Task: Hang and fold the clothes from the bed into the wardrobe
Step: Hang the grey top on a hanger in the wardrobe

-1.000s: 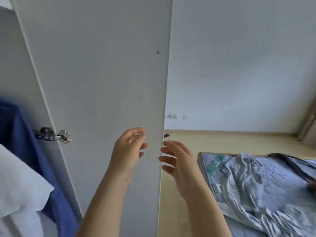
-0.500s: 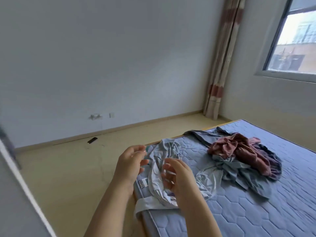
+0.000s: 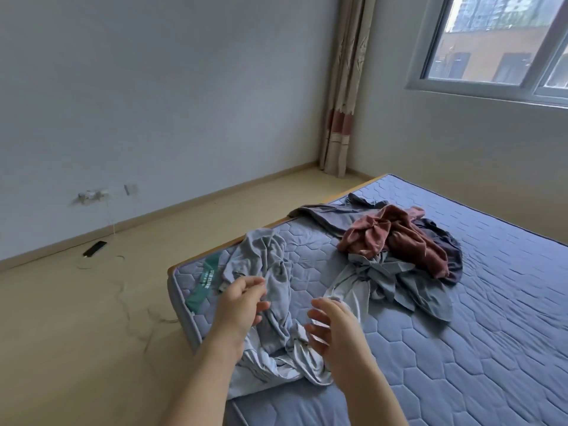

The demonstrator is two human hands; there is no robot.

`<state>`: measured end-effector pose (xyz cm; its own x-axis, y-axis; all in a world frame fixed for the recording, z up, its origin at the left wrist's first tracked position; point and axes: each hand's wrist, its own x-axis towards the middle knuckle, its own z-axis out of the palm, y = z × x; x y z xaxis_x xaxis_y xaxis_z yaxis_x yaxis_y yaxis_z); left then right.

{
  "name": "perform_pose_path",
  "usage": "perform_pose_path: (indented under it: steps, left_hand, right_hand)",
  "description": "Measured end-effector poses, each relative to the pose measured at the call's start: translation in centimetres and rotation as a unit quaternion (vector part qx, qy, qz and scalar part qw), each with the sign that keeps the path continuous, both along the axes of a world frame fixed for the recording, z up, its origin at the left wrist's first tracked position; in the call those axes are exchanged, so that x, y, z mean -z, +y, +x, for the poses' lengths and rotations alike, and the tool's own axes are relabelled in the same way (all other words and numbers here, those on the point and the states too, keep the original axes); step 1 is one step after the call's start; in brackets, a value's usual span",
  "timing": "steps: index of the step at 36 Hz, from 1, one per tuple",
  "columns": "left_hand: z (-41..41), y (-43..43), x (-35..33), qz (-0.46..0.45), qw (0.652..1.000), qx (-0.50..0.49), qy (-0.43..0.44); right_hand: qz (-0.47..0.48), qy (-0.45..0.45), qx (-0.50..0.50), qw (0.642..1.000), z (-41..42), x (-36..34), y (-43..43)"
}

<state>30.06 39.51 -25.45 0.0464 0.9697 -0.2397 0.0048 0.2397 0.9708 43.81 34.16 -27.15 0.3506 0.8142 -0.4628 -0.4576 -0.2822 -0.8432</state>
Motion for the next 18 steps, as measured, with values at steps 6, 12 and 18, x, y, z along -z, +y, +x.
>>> perform_pose_path:
  steps: [6,12,18]
  left_hand:
    - [0.4,7.7,4.7,-0.058,0.997,0.028,0.035]
    - [0.2,14.5,9.8,-0.102,0.988,0.074,0.094]
    - [1.0,19.0,15.4,-0.144,0.972,0.126,0.140]
  right_hand:
    - [-0.066,-0.013,0.015,0.998,-1.0,5.1,5.9]
    - [-0.138,0.014,0.070,0.988,-2.2,9.3,11.2]
    - [-0.200,0.004,0.103,0.974,-1.1,13.4,14.1]
